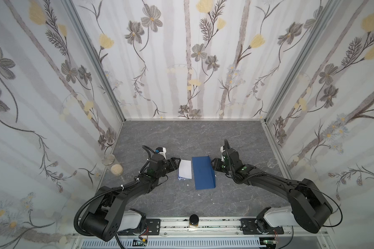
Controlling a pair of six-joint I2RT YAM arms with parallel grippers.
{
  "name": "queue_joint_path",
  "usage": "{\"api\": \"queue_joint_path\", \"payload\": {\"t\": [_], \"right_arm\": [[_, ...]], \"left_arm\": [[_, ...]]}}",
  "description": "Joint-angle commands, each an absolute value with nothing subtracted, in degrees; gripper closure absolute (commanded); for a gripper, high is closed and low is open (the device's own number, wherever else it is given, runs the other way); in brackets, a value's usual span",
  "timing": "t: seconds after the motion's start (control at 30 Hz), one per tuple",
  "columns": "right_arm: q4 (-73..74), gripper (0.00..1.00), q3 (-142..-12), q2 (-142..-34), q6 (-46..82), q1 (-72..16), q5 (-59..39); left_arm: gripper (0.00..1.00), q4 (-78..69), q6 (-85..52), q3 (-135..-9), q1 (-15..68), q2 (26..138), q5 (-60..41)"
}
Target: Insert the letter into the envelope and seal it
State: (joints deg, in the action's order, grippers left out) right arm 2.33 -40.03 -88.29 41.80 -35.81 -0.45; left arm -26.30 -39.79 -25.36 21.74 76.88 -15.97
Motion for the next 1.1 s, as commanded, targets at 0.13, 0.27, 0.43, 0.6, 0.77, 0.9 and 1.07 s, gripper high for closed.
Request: {"api": "queue_joint_path", "payload": {"t": [0.13,0.27,0.43,0.6,0.77,0.9,1.07], "right_arm": [[4.66,0.57,-40.34,-87.39,37.17,-31.65,-10.17],[4.40,0.58,-40.34,-86.69,36.05,-29.72,-11.89],[4.30,0.58,-40.25,-86.07,35.55,-28.12,-13.01],[4.31,0.58,-40.51,-86.30,35.10,-27.56,-13.73],[4.71,0.58,-40.69,-87.30,35.01,-27.41,-14.32],[4.94,0.59,-40.96,-88.20,34.92,-27.38,-14.93],[4.97,0.59,-41.22,-88.76,34.76,-27.25,-15.07]], "left_arm": [[0.45,-26.06,-38.33,-30.01,19.86,84.72,-25.30],[0.49,-26.02,-37.60,-32.11,19.87,88.61,-26.65],[0.49,-26.09,-36.74,-33.30,19.79,90.49,-24.98],[0.47,-26.02,-36.57,-33.64,19.74,91.10,-23.17],[0.47,-26.02,-36.60,-33.92,19.61,92.35,-22.10],[0.47,-26.10,-36.33,-34.39,19.65,93.29,-22.64],[0.50,-26.16,-35.99,-35.28,19.65,94.85,-23.87]]}}
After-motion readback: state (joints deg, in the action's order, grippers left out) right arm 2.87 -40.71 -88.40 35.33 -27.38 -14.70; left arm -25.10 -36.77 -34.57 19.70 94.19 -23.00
